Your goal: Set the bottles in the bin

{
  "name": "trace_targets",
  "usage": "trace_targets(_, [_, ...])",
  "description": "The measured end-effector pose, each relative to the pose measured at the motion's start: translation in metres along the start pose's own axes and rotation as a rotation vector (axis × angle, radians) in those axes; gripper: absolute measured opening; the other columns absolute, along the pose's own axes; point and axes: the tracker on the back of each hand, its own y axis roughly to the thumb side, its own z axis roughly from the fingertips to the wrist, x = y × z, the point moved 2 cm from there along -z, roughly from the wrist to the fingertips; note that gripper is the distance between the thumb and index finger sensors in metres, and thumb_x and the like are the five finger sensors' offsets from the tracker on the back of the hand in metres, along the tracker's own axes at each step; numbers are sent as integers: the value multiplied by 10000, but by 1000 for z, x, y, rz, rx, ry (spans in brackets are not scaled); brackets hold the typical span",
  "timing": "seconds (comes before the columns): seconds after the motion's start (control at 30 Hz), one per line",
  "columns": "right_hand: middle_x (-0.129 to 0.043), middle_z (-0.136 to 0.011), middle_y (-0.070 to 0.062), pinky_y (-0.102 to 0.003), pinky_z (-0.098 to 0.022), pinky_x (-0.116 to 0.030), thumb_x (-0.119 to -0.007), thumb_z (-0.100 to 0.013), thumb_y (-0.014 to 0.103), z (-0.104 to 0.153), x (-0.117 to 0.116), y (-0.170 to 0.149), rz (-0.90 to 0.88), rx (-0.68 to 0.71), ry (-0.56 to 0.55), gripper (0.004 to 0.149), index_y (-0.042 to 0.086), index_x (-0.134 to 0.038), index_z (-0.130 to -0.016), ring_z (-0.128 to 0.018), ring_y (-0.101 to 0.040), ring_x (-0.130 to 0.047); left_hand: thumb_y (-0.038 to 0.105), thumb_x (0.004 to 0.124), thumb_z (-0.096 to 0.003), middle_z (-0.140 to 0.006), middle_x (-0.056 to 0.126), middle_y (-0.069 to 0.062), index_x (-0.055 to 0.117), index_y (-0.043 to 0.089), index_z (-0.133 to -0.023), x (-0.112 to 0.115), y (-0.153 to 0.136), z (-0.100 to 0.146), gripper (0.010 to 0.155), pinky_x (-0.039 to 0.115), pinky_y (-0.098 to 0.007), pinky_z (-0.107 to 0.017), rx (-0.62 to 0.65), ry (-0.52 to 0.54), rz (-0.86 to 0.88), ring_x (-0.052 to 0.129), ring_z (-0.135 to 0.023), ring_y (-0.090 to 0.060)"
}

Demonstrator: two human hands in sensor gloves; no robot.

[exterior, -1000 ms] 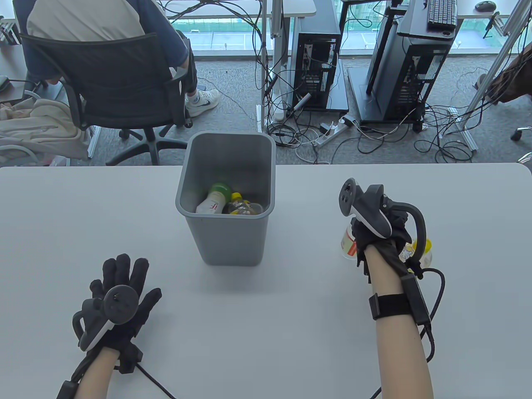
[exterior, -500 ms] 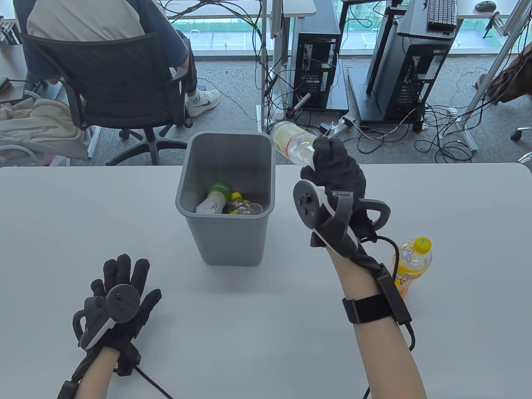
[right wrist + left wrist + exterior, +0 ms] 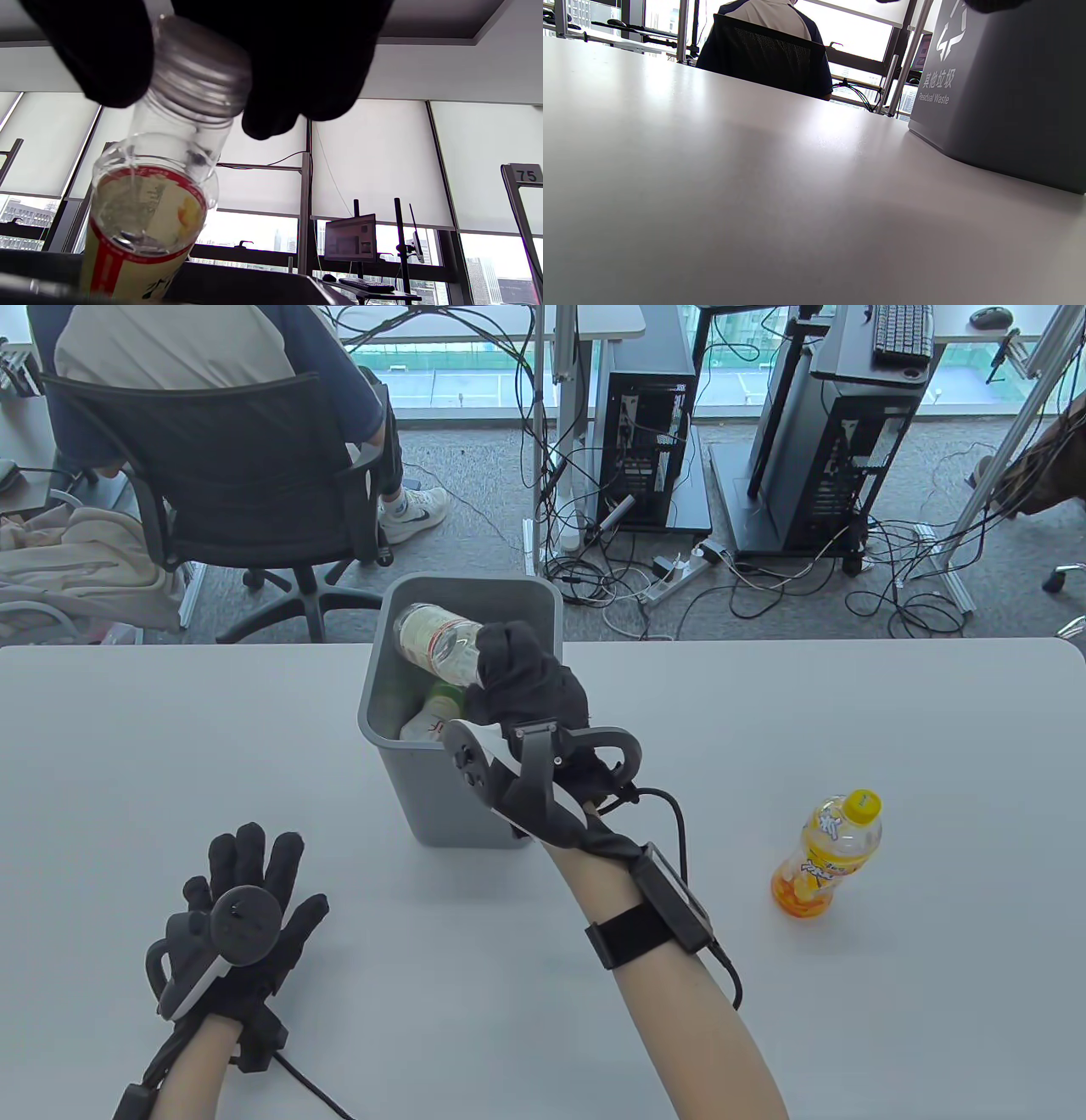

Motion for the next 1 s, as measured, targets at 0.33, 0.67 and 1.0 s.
trace_targets(0.33, [-733,-1075,-30,-459,-674,-745,-699,-459,620,4,6,-40,48,-11,132,673,292,-635,-1042,-864,-292,-849,708,547,-497,-1293,110,-8,258,395,-1176,-2,-2,0,802,237,-670,-840,-2,4,14,82,-1211,-339])
trace_targets(0.67, [-735,-1074,-37,-467,-674,-741,-712,-463,608,30,14,-164,178,-239,219,667,287,-637,-1043,-869,-303,-842,710,547,-499,-1293,92,-7,250,398,-1177,-2,-4,-3,803,239,-675,-839,-8,8,32,69,-1209,-342])
trace_targets(1.0, [-638,-1150,-82,-520,-705,-691,-693,-455,652,83,-5,-254,517,-378,474,772,283,-537,-1115,-964,-376,-729,714,541,-507,-1294,76,-10,235,395,-1181,5,-6,-9,806,225,-680,-839,-11,-35,38,49,-1209,-344])
